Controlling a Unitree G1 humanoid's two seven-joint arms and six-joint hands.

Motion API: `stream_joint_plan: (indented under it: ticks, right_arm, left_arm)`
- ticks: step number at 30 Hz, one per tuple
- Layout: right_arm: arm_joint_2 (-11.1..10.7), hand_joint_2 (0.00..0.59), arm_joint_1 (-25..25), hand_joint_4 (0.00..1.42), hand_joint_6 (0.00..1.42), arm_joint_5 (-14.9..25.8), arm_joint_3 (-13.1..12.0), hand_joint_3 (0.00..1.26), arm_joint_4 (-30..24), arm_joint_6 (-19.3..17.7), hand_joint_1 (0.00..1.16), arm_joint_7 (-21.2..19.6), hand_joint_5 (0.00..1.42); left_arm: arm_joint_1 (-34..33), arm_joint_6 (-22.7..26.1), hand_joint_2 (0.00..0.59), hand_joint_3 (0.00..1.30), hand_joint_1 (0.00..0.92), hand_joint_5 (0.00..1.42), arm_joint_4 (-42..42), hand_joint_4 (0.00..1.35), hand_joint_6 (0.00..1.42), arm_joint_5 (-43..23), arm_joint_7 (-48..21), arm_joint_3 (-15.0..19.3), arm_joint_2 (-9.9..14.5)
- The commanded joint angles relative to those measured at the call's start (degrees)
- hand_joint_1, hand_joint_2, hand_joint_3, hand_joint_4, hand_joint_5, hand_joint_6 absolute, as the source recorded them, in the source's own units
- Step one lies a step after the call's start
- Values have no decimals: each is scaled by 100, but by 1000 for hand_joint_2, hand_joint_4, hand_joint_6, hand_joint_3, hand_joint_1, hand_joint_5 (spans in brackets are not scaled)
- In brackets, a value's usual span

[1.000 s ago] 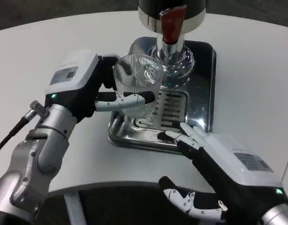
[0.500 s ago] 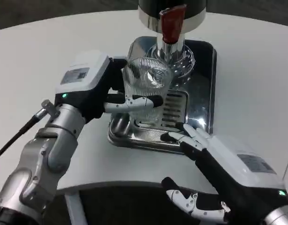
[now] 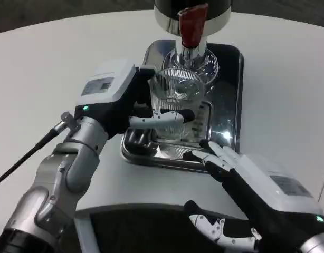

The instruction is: Grasp the cup under the faucet to collect the drink, then remove the cup.

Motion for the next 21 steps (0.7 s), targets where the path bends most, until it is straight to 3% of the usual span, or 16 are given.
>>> stream_joint_plan:
  ticks: [1, 21]
  right_arm:
    - [29, 442, 93, 1, 0, 48, -27, 152, -119, 25, 600, 25, 0]
    - [39, 442, 91, 1, 0, 102, -40, 152, -122, 95, 600, 18, 0]
  left_arm:
    - [-120, 8, 95, 755, 405, 635, -24, 709, 175, 64, 110, -41, 4]
    - [-133, 71, 96, 748, 405, 624, 67, 703, 175, 166, 79, -113, 32]
